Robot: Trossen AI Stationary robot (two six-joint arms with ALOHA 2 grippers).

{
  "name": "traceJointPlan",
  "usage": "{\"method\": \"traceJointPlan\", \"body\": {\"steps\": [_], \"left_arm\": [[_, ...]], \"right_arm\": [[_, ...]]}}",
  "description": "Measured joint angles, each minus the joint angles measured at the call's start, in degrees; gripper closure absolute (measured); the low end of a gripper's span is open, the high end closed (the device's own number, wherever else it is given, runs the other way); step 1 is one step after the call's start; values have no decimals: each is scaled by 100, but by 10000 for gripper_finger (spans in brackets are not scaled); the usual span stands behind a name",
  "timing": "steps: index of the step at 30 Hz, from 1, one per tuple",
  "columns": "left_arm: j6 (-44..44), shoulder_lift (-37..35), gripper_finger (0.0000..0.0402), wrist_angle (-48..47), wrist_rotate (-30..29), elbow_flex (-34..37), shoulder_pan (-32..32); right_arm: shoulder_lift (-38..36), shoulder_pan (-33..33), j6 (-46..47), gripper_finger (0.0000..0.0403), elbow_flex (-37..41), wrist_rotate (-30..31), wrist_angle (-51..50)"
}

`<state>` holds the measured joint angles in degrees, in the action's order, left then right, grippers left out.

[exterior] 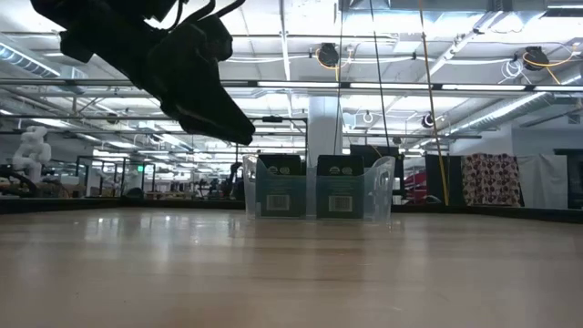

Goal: Sort spices by type
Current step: Put the brown seasoning into the white bin

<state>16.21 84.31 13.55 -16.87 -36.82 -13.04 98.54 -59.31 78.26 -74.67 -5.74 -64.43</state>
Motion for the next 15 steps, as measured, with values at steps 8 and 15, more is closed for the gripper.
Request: {"method": "traceJointPlan", "body": {"steps": [8,15], "left_arm": [[6,0,185,4,-35,0,-108],[56,0,185,8,-56,0,-141]], "right_arm": [[278,29,22,282,0,118,217],[286,141,57,282,0,308,168]]}}
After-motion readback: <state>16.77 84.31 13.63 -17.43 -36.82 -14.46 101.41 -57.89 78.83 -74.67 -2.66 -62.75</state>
